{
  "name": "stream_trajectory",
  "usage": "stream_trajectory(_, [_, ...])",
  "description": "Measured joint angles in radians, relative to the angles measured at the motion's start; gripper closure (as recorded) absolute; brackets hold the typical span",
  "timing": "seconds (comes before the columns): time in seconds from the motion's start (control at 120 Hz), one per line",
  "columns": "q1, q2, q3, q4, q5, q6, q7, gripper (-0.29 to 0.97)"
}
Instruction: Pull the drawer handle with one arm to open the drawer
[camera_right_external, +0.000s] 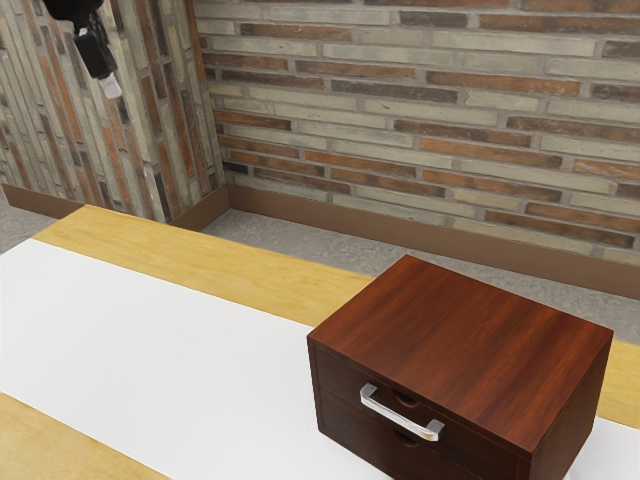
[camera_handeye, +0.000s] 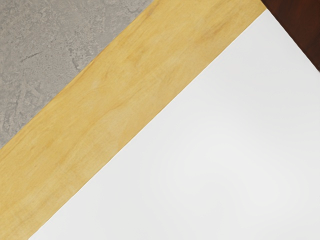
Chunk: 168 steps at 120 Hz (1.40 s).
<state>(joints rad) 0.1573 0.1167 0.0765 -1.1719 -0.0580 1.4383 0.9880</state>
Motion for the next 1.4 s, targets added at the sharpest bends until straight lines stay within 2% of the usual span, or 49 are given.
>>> stream_trajectory(0.208, [-0.008, 0.001, -0.002, -0.013, 0.000, -0.002, 0.014, 0.00])
stream_trajectory(0.342, [-0.088, -0.096, -0.007, -0.171, 0.006, -0.002, 0.024, 0.00])
stream_trajectory(0.408, [-0.119, -0.159, -0.030, -0.257, 0.036, 0.013, 0.035, 0.00])
stream_trajectory(0.508, [-0.158, -0.250, -0.056, -0.405, 0.082, 0.065, 0.059, 0.00])
stream_trajectory(0.65, [-0.209, -0.356, -0.073, -0.584, 0.110, 0.165, 0.099, 0.00])
stream_trajectory(0.8, [-0.277, -0.393, -0.085, -0.721, 0.120, 0.291, 0.136, 0.00])
stream_trajectory(0.975, [-0.378, -0.406, -0.090, -0.751, 0.116, 0.381, 0.168, 0.00])
stream_trajectory(1.4, [-0.435, -0.404, -0.136, -0.914, 0.062, 0.557, 0.214, 0.03])
